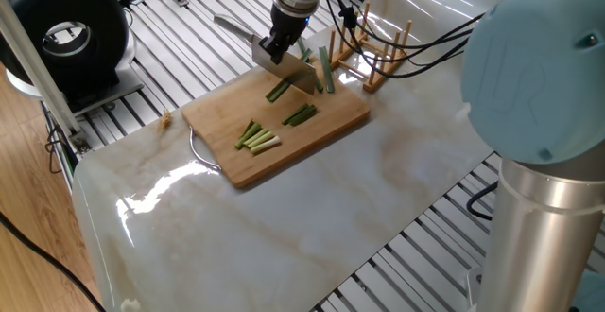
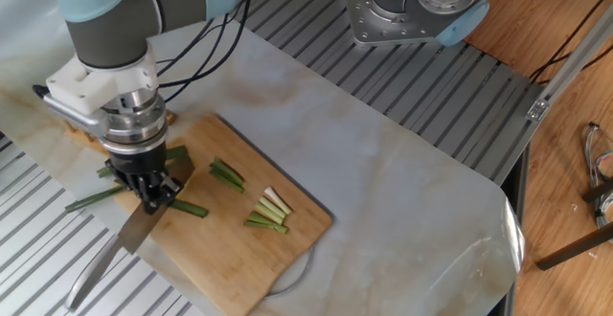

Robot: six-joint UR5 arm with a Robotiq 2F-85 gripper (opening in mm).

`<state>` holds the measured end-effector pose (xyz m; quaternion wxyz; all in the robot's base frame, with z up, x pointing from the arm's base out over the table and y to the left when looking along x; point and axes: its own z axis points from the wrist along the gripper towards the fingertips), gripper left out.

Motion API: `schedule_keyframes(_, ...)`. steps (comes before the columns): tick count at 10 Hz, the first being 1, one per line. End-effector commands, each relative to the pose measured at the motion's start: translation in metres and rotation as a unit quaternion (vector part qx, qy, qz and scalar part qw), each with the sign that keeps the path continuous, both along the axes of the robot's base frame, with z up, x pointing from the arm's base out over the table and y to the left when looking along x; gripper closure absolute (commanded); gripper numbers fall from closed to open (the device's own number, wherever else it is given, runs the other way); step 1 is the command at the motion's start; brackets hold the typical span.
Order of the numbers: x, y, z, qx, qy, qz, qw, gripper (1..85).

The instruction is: Chop the green garlic

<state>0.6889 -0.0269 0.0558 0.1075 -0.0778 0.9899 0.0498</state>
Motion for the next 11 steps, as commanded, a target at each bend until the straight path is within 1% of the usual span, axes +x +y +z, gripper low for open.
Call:
schedule_keyframes(1, -0.008, -0.006, 0.003, 0.006, 0.001, 0.001, 1.0, 84.3)
schedule_keyframes(3, -0.009, -0.007, 0.002, 0.007, -0.006, 0.003, 1.0, 84.3)
schedule_keyframes(5, -0.001, -0.001, 0.002, 0.017, -0.019, 0.005, 0.9997, 84.3)
schedule_keyframes(6, 0.002, -0.001, 0.002, 0.018, -0.025, 0.008, 0.9995, 84.3)
schedule_keyframes(7, 0.008, 0.0, 0.004, 0.019, -0.038, 0.011, 0.999, 84.3)
schedule_keyframes(8, 0.011, 0.0, 0.008, 0.018, -0.046, 0.014, 0.9987, 84.3)
schedule_keyframes(11, 0.014, -0.007, 0.015, 0.013, -0.057, 0.022, 0.998, 84.3)
